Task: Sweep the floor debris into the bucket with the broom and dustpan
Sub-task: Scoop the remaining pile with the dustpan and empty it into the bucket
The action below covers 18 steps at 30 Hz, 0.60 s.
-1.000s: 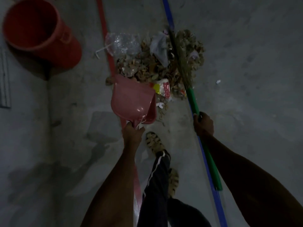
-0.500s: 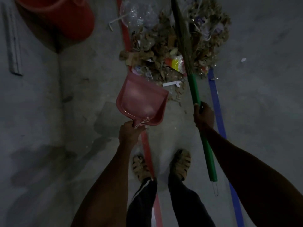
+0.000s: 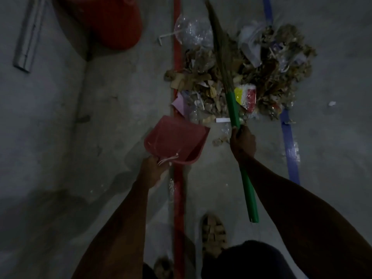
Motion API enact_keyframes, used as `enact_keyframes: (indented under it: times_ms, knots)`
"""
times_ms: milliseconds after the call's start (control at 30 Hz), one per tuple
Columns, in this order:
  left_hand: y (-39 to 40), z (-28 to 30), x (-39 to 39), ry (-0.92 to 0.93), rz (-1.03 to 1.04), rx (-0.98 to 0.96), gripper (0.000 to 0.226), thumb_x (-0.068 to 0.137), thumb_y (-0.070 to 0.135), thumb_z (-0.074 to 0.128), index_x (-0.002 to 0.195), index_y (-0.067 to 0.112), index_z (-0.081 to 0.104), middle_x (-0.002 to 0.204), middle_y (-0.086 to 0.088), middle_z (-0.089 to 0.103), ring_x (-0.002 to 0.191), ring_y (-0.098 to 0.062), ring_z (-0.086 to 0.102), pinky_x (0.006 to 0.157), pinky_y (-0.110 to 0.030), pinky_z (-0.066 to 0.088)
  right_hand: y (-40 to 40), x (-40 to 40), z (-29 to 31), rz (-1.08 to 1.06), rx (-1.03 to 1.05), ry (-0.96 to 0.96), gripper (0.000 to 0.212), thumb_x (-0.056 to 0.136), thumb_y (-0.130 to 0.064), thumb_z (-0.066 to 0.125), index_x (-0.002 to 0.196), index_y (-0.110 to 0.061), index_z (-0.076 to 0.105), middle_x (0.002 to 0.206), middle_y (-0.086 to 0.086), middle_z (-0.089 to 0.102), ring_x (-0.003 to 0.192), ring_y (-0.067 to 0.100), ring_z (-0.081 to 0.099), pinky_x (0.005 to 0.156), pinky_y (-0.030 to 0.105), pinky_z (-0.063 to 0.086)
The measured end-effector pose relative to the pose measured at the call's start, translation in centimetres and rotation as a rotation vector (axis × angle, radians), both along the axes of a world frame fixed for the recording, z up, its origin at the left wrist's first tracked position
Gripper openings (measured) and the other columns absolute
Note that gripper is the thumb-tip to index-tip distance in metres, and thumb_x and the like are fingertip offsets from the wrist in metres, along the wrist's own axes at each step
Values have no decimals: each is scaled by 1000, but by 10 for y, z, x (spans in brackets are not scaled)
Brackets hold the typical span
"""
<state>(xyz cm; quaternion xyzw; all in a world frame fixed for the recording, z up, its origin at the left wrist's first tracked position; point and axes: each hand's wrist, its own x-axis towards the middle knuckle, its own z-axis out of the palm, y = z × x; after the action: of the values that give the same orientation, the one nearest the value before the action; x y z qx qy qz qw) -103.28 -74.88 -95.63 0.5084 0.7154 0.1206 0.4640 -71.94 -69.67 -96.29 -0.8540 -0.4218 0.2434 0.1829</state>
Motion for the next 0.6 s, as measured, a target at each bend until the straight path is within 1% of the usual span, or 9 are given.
enact_keyframes:
  times_ms: [67, 167, 233, 300, 367, 400, 467, 533, 600]
  knots:
    - [1, -30, -8, 4, -29, -5, 18, 84, 27, 78, 80, 11, 71, 57, -4, 65, 46, -16, 60, 48, -36, 49, 16, 1, -26, -16, 8, -23, 37, 105, -38, 43, 119, -7, 60, 107, 20, 67, 101, 39, 64, 71, 33, 38]
    - [7, -69, -17, -45, -36, -15, 18, 83, 27, 80, 71, 20, 68, 47, 7, 58, 39, -5, 52, 48, -28, 43, 34, -1, -65, -35, -6, -38, 39, 105, -40, 42, 117, -6, 57, 112, 19, 66, 105, 38, 63, 75, 35, 41]
    - [9, -91, -25, -49, -24, -36, 25, 84, 26, 78, 66, 21, 63, 40, 8, 53, 34, -4, 48, 39, -22, 38, 40, -4, -89, -51, -8, -42, 39, 105, -41, 43, 115, -6, 57, 112, 19, 65, 105, 38, 63, 75, 35, 41]
    - [16, -107, -33, -5, -44, -59, 27, 83, 33, 79, 69, 17, 63, 40, 6, 52, 33, -8, 48, 35, -21, 36, 46, -5, -111, -57, 15, -46, 39, 104, -41, 44, 112, -6, 59, 111, 19, 64, 105, 38, 63, 76, 37, 45]
    - [26, -125, -42, 68, -96, -36, 36, 78, 46, 80, 77, 13, 68, 52, 1, 58, 47, -17, 56, 44, -23, 40, 54, -4, -128, -57, 21, -41, 39, 103, -42, 45, 111, -6, 59, 111, 18, 64, 104, 39, 63, 80, 40, 49]
    - [32, -135, -48, 128, -136, -11, 39, 78, 50, 78, 83, 13, 71, 62, 0, 63, 60, -19, 62, 52, -25, 43, 58, -2, -133, -58, 12, -36, 39, 103, -42, 45, 113, -7, 59, 112, 18, 65, 104, 39, 64, 83, 42, 50]
    - [46, -149, -53, 250, -211, 22, 47, 79, 58, 73, 100, 16, 75, 91, -4, 72, 86, -21, 67, 71, -30, 48, 70, 3, -135, -54, 1, -37, 39, 102, -41, 46, 118, -8, 59, 116, 18, 65, 107, 38, 64, 87, 43, 51]
    - [59, -154, -54, 361, -239, 8, 61, 77, 72, 63, 112, 22, 70, 115, -6, 69, 104, -25, 66, 88, -36, 51, 79, 11, -129, -37, 20, -61, 35, 100, -37, 50, 121, -11, 60, 118, 16, 65, 108, 37, 64, 89, 43, 50]
    - [71, -155, -55, 431, -275, -11, 68, 77, 78, 57, 119, 25, 66, 126, -7, 64, 113, -28, 63, 96, -40, 48, 81, 22, -126, -23, 54, -109, 35, 98, -36, 51, 127, -16, 60, 119, 14, 65, 109, 37, 63, 90, 43, 49]
